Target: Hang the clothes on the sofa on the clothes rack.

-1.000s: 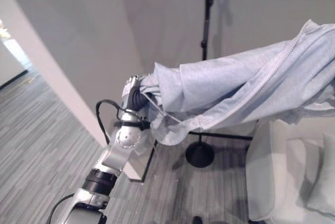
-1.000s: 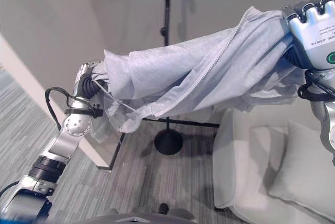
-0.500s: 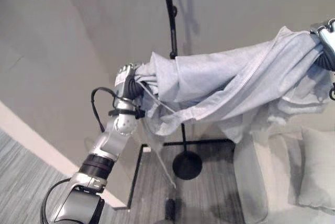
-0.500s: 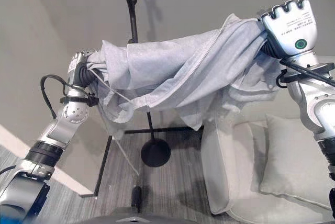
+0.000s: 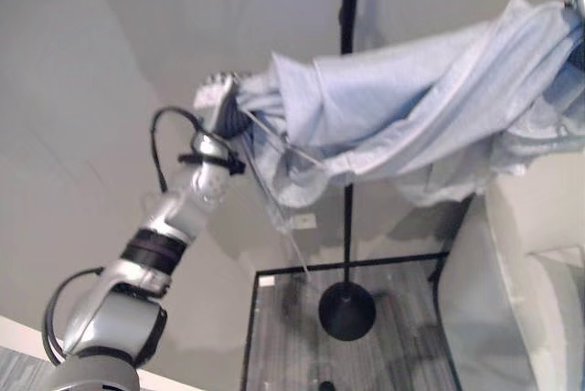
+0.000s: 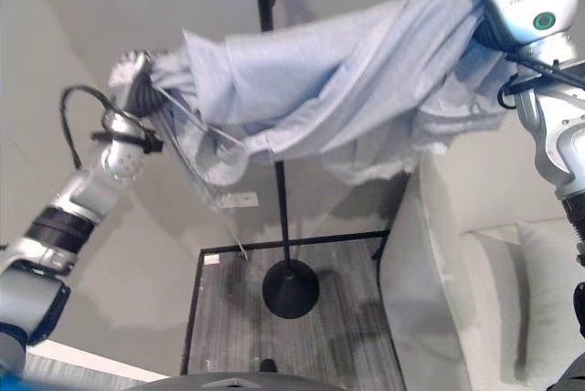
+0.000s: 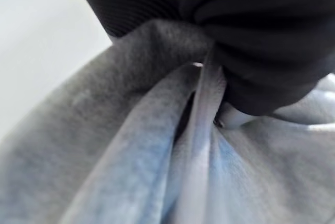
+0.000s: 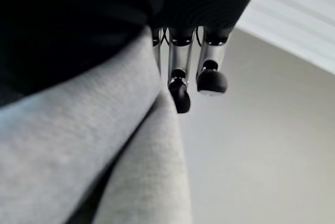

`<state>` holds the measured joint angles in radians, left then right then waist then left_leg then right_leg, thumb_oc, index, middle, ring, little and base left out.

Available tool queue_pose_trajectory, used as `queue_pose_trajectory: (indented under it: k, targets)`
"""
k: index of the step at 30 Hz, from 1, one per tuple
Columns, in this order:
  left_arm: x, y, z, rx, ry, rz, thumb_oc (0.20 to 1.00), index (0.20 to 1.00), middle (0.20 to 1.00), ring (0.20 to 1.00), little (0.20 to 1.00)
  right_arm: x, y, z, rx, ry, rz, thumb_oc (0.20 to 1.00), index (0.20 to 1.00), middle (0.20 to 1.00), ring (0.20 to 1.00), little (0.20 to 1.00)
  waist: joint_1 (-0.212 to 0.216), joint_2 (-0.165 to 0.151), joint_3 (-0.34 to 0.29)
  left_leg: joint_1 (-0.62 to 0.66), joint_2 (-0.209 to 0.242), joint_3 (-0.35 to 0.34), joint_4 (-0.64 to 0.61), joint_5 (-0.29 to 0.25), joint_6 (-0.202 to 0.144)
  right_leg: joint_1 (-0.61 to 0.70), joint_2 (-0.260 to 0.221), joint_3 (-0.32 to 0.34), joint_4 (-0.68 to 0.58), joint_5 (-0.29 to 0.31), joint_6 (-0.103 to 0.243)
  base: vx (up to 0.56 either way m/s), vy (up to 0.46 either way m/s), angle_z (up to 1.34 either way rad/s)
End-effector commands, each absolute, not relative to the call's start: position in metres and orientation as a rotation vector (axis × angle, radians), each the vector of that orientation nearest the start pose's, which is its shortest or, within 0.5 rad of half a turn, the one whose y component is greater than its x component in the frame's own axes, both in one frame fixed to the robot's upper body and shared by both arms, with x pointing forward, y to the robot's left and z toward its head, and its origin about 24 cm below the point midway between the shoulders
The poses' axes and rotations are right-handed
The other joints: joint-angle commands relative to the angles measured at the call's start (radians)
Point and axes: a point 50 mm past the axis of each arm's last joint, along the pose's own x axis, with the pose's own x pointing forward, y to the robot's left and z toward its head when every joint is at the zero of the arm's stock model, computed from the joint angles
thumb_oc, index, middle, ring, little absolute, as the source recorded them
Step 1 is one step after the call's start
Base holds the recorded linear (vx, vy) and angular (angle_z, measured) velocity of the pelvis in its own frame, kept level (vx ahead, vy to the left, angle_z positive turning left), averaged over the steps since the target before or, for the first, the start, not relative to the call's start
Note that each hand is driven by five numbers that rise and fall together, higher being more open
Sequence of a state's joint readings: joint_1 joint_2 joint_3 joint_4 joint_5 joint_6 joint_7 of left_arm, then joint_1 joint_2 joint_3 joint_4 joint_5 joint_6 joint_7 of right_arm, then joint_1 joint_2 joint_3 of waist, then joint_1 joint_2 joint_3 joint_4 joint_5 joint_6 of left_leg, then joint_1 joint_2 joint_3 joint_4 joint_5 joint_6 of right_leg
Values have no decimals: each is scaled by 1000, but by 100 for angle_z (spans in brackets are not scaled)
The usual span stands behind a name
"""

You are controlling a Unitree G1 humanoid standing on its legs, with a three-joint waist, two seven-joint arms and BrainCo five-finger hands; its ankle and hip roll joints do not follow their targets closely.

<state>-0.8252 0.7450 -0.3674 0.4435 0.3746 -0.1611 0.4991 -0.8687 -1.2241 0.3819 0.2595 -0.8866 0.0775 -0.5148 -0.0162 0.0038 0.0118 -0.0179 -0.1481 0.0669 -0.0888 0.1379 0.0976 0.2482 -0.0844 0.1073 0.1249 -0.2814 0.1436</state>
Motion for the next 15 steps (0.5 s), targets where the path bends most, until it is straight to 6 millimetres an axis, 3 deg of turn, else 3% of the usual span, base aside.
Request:
queue_pose_trajectory:
  k: [1, 2, 6, 9, 10, 11, 12, 13, 14, 15]
  targets:
    - [348, 269, 271, 1156, -706, 615, 200, 200, 200, 200, 200, 295, -304, 364, -2014, -734, -994, 200, 200, 200, 200, 200, 39, -52, -102, -66, 72, 45, 17, -54, -124, -9, -97, -10, -63, 319, 15, 81, 47, -2]
    - [348, 281, 277, 1184, -675, 662, 200, 200, 200, 200, 200, 298, -303, 366, -2011, -730, -987, 200, 200, 200, 200, 200, 40, -53, -107, -62, 67, 50, 18, -61, -119, -10, -104, -10, -63, 335, 21, 107, 58, -7]
    - [350, 296, 273, 1219, -592, 695, 200, 200, 200, 200, 200, 308, -300, 362, -2011, -699, -928, 200, 200, 200, 200, 200, 39, -53, -111, -56, 62, 56, 21, -69, -114, -12, -112, -12, -55, 363, 27, 68, 28, -8]
    - [357, 301, 245, 1267, -461, 627, 200, 200, 200, 200, 200, 322, -302, 339, -2021, -610, -801, 200, 200, 200, 200, 200, 37, -53, -109, -51, 59, 62, 20, -72, -110, -17, -116, -10, -42, 396, 32, 53, 14, -9]
    - [357, 301, 244, 1268, -460, 626, 200, 200, 200, 200, 200, 322, -302, 339, -2021, -610, -800, 200, 200, 200, 200, 200, 38, -53, -110, -51, 59, 62, 20, -72, -110, -17, -116, -10, -42, 397, 32, 23, 2, -9]
    - [360, 301, 229, 1280, -403, 585, 200, 200, 200, 200, 200, 327, -303, 328, -2023, -577, -751, 200, 200, 200, 200, 200, 37, -54, -108, -50, 60, 62, 20, -73, -108, -19, -116, -9, -37, 400, 33, 0, -7, -16]
    - [364, 297, 201, 1278, -322, 517, 200, 200, 200, 200, 200, 336, -305, 305, -2006, -501, -667, 200, 200, 200, 200, 200, 36, -57, -100, -54, 61, 62, 22, -72, -108, -26, -115, -8, -28, 412, 35, 17, 2, -16]
    - [369, 276, 138, 1172, -151, 396, 200, 200, 200, 200, 200, 354, -307, 255, -1940, -346, -518, 200, 200, 200, 200, 200, 28, -64, -91, -50, 62, 65, 23, -77, -105, -26, -117, -5, -27, 412, 36, -5, 0, -13]
    - [369, 276, 138, 1172, -151, 397, 200, 200, 200, 200, 200, 355, -306, 255, -1940, -347, -518, 200, 200, 200, 200, 200, 30, -62, -93, -53, 65, 66, 21, -74, -105, -30, -115, -3, -28, 415, 35, 11, 7, -5]
    - [370, 267, 119, 1147, -98, 346, 200, 200, 200, 200, 200, 360, -309, 236, -1924, -273, -474, 200, 200, 200, 200, 200, 28, -64, -92, -54, 66, 66, 21, -74, -104, -32, -114, -3, -29, 418, 35, 4, -3, -4]
